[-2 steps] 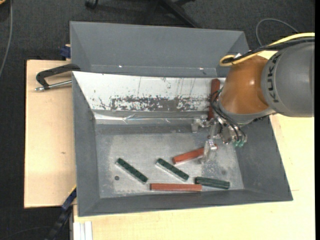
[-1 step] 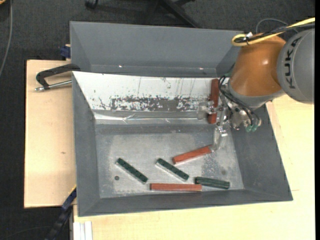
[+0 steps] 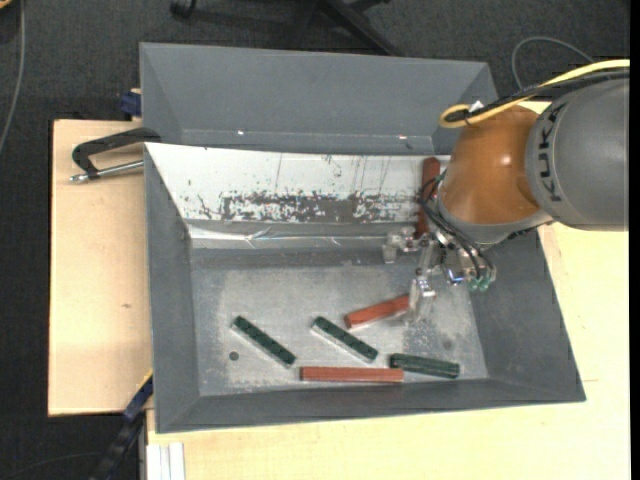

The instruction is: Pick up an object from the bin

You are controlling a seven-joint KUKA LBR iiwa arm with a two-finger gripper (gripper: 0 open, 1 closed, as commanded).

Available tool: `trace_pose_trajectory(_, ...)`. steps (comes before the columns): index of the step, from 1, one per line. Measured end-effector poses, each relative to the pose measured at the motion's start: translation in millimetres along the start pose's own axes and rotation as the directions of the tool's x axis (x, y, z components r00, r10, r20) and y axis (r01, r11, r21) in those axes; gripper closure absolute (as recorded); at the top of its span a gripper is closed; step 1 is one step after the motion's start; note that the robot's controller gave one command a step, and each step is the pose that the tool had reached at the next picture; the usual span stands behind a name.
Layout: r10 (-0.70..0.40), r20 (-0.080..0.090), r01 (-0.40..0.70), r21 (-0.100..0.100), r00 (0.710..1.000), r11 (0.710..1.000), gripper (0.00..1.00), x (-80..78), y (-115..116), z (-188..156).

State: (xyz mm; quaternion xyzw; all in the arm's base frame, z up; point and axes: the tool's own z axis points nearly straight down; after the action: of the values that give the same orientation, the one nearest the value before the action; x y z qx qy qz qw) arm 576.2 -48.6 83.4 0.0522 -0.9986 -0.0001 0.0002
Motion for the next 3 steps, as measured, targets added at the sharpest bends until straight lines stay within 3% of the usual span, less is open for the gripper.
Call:
trace_pose_trajectory(1,-0.082,-0.001,0.082,-0.003,0.997,0.997,0.00,9.6,30,14)
trace_pose_trajectory(2,-0.114,0.005,0.114,0.001,0.993,0.993,1.00,6.1,7,13)
trace_pose_trajectory(3,-0.114,0.005,0.114,0.001,0.993,0.993,1.00,6.1,7,13)
